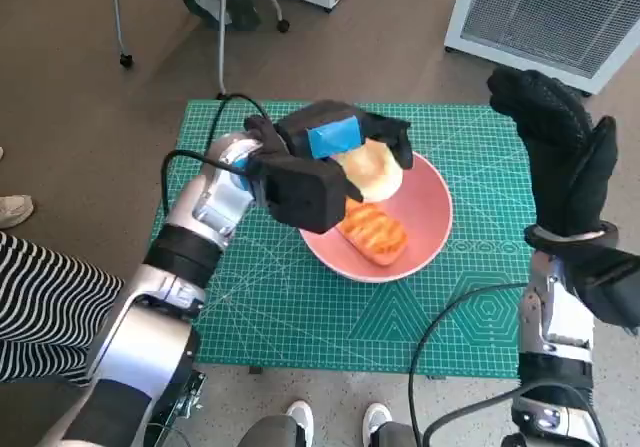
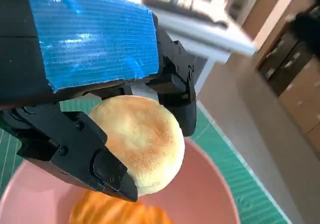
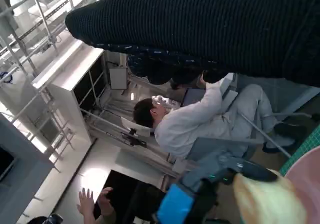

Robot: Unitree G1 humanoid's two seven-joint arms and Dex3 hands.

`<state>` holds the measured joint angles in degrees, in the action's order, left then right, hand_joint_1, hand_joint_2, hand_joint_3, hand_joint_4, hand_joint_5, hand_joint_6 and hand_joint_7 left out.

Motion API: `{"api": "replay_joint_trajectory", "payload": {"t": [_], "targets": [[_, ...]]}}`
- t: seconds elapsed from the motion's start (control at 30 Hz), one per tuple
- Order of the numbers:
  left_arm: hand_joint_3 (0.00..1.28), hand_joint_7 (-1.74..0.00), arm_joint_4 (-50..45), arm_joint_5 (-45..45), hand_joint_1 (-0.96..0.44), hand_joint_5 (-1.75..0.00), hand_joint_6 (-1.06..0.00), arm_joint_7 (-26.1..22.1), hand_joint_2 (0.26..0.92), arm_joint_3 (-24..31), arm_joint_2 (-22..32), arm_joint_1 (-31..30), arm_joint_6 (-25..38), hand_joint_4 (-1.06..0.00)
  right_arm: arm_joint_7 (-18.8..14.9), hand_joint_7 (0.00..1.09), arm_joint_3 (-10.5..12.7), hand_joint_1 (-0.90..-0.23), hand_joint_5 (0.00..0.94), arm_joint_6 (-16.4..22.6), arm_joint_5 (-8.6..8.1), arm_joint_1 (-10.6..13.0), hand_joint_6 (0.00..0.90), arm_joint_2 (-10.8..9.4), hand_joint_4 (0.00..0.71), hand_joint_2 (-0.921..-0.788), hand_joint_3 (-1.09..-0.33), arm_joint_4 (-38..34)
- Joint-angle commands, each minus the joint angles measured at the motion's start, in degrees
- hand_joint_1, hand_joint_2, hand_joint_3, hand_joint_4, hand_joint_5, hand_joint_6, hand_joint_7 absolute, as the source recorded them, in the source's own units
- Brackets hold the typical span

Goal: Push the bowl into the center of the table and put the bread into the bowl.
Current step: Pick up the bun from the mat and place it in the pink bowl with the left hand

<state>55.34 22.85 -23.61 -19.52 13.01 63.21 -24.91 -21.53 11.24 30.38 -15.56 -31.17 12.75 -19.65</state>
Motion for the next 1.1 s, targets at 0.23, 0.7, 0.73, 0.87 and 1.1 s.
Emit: {"api": "replay_joint_trajectory", "payload": {"t": [0.23, 0.7, 0.73, 0.87, 1.1], "targets": [[0.04, -0.13, 1.54, 1.67, -0.32, -0.04, -0.23, -3.64, 0.858, -1.94, -0.38, 1.63, 5.33, -0.16, 0.46, 0.42, 0.14, -0.7, 0.002, -0.28, 0.39, 1.17, 0.045, 0.08, 0.148, -0.921, -0.697, -0.06], [0.01, -0.02, -2.07, -6.13, -0.58, 0.0, -0.13, -6.79, 0.87, 4.28, 1.94, -1.27, 2.43, 0.0, 1.54, 0.43, -0.44, -0.708, 0.004, -1.72, 0.78, 0.6, 0.045, 0.04, 0.152, -0.921, -0.696, 2.23], [0.01, -0.01, -2.4, -7.17, -0.6, 0.0, -0.13, -7.48, 0.873, 5.01, 2.11, -1.54, 2.21, 0.0, 1.6, 0.43, -0.49, -0.709, 0.004, -1.81, 0.82, 0.57, 0.045, 0.06, 0.153, -0.921, -0.696, 2.45], [0.02, -0.01, -4.45, -14.09, -0.66, 0.0, -0.12, -11.41, 0.892, 9.53, 2.79, -3.35, 0.43, 0.0, 1.71, 0.43, -0.81, -0.71, 0.004, -2.14, 0.88, 0.31, 0.045, 0.01, 0.154, -0.921, -0.696, 3.6], [0.16, -0.01, -7.01, -27.45, -0.75, 0.0, -0.13, -14.12, 0.919, 19.19, 1.16, -7.49, -3.0, 0.0, 1.76, 0.43, -1.47, -0.713, 0.004, -3.37, 0.58, -0.52, 0.045, -0.26, 0.155, -0.921, -0.697, 5.71]]}}
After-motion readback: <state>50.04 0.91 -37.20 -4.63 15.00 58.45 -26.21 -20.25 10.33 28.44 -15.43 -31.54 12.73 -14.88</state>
